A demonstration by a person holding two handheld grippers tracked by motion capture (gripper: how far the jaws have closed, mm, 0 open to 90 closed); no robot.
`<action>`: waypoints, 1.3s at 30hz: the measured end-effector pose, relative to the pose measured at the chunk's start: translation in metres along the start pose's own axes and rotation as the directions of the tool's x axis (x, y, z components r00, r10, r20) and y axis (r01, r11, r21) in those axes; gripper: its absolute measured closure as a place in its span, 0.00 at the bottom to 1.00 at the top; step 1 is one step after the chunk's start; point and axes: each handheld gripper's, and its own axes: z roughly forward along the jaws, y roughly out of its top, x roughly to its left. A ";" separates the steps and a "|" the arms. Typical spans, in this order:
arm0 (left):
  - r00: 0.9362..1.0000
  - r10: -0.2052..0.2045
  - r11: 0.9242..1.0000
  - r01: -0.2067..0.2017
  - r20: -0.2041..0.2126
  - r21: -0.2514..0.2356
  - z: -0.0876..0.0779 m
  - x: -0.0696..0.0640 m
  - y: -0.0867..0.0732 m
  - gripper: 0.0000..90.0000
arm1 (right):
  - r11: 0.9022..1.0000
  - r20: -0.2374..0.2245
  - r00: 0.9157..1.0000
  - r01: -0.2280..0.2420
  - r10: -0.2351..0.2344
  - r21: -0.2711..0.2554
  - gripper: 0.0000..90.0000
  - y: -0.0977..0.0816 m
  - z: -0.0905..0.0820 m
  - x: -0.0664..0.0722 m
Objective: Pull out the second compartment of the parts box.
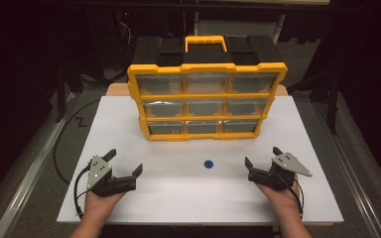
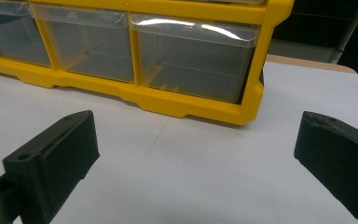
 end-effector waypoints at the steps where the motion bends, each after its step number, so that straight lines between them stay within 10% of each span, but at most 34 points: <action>1: 1.000 0.000 1.000 0.000 -0.001 -0.001 0.000 0.000 0.000 0.01 | 1.000 -0.004 1.000 -0.006 0.006 -0.002 0.01 0.001 0.000 0.001; 39: 0.999 0.034 0.999 -0.034 0.019 -0.011 0.004 -0.004 -0.006 0.01 | 0.999 0.046 0.998 0.040 -0.039 -0.016 0.01 0.036 0.050 0.003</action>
